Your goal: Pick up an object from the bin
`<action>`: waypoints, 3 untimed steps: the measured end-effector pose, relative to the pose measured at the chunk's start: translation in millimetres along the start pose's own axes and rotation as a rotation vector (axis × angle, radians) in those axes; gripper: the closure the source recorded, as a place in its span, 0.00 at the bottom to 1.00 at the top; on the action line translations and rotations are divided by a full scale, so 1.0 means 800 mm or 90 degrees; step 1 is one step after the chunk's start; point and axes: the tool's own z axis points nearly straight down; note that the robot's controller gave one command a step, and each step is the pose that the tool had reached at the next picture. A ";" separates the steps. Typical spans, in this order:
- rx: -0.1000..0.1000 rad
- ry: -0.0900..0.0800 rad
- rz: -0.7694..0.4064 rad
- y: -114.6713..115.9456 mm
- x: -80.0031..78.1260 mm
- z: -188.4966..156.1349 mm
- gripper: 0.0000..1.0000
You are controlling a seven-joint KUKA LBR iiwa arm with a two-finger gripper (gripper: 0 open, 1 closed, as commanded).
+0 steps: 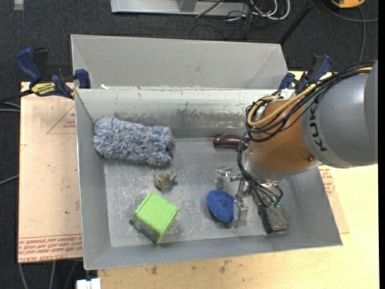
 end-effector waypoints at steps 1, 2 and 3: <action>0.000 0.000 0.085 0.032 0.008 0.010 1.00; 0.000 0.000 0.085 0.032 0.008 0.010 1.00; 0.001 -0.002 0.082 -0.009 -0.004 -0.123 1.00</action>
Offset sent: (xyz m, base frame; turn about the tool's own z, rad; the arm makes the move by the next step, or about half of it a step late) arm 0.0000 0.0000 0.0000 0.0000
